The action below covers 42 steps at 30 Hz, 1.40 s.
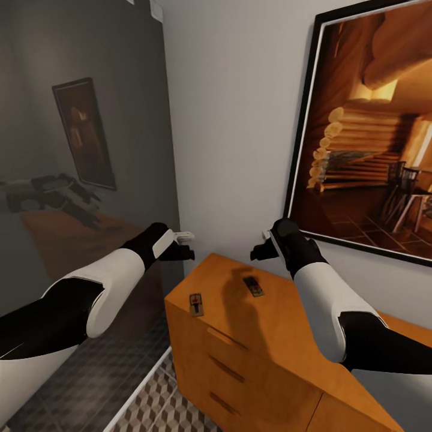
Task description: Take the four mousetraps from the cabinet in the bathroom and place them on the bathroom floor. Make sure all four end up on the same floor surface, and ensure that at least two of them are either under or directly next to the same bathroom sink.
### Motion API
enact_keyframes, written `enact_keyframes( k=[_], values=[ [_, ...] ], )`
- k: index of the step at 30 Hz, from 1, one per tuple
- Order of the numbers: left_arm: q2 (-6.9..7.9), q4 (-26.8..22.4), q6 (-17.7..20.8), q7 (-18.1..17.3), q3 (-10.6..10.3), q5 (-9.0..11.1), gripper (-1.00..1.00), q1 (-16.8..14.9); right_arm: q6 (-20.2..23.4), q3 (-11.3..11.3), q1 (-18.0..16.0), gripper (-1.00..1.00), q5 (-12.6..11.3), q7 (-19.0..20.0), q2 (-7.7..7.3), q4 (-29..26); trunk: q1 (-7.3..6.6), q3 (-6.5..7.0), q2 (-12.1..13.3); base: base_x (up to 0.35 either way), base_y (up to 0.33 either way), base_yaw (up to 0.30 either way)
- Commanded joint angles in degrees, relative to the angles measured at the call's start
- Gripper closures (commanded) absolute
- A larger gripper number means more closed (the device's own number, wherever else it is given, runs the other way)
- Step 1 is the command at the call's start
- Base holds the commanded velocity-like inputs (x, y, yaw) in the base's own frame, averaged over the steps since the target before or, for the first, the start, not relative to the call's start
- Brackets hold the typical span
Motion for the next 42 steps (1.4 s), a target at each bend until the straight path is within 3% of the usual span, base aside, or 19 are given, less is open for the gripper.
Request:
enact_keyframes(
  k=[1,17,27,31,42],
  values=[
    [0.01,-0.09,0.24,0.46,-0.29,0.62,-1.0,-0.03,0.15,-0.38,-0.05,-1.0,0.61,0.47,0.08,-0.06,0.02,-0.08,-0.06,0.085,-0.016,0.0],
    [-0.18,0.35,0.15,0.38,-0.33,0.78,-1.0,-0.03,0.15,-0.38,-0.05,-1.0,0.77,0.41,0.15,-0.06,0.02,-0.08,-0.06,0.017,-0.003,0.0],
    [-0.55,5.38,-2.85,-0.01,-0.32,0.86,-1.0,-0.03,0.15,-0.32,-0.05,-1.0,0.65,0.32,0.37,0.6,0.02,-0.08,-0.06,0.0,0.0,0.0],
    [-0.57,7.23,-4.92,-0.18,-0.29,0.83,-1.0,0.14,0.15,-0.33,-0.05,-1.0,0.55,0.0,0.46,2.77,0.02,-0.08,-0.06,0.0,0.0,0.0],
    [-0.58,7.83,-5.68,-0.23,-0.3,0.77,-1.0,0.3,-2.42,-0.54,-0.05,-1.0,0.52,-0.21,0.36,7.76,0.02,-0.08,-0.06,0.0,0.0,0.0]
  ],
)
